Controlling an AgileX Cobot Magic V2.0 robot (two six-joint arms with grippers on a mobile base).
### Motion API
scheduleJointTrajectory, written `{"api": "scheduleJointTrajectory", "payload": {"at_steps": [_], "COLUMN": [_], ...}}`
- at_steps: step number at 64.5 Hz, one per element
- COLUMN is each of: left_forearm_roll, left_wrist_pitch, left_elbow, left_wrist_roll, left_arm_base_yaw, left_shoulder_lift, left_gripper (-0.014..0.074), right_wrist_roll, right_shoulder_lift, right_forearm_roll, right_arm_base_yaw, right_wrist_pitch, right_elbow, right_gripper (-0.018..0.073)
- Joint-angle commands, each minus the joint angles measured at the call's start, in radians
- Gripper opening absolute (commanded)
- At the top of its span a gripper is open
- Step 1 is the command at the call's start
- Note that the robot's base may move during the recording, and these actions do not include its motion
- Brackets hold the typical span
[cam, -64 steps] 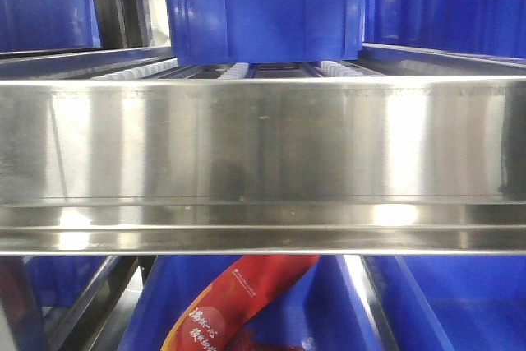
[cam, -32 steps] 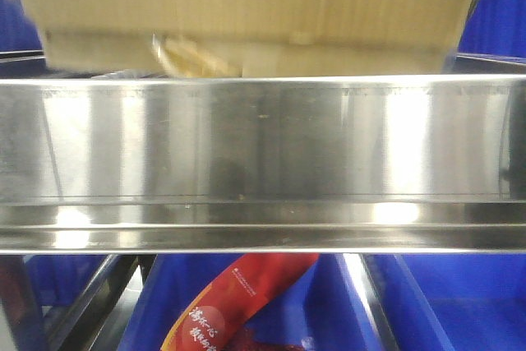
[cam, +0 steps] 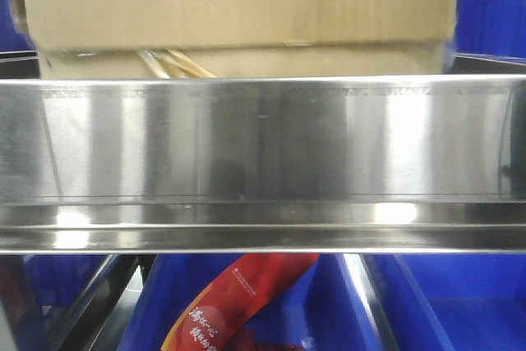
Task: Stack two boxes on right shelf middle
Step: 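Lower the boxes onto the middle shelf and open both grippers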
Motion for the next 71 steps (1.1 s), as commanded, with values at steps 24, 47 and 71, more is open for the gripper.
{"api": "scheduleJointTrajectory", "payload": {"at_steps": [24,47,71], "left_forearm_roll": [-0.008,-0.004,0.009], "left_wrist_pitch": [-0.014,-0.254,-0.726], "left_elbow": [0.002,0.322,0.945], "left_wrist_roll": [0.004,0.004,0.004], "left_arm_base_yaw": [-0.002,-0.002,-0.002], "left_shoulder_lift": [-0.198,-0.493,-0.902], "left_gripper": [0.0304,-0.0111,-0.0111], "right_wrist_roll": [-0.008,-0.010,-0.089], "right_shoulder_lift": [-0.226,-0.421,-0.731], "right_forearm_roll": [-0.005,-0.050,-0.057], "right_arm_base_yaw": [-0.002,-0.002,-0.002], "right_wrist_pitch": [-0.078,-0.118,-0.545], "right_elbow": [-0.002,0.189,0.747], "right_gripper": [0.0204,-0.0154,-0.0154]}}
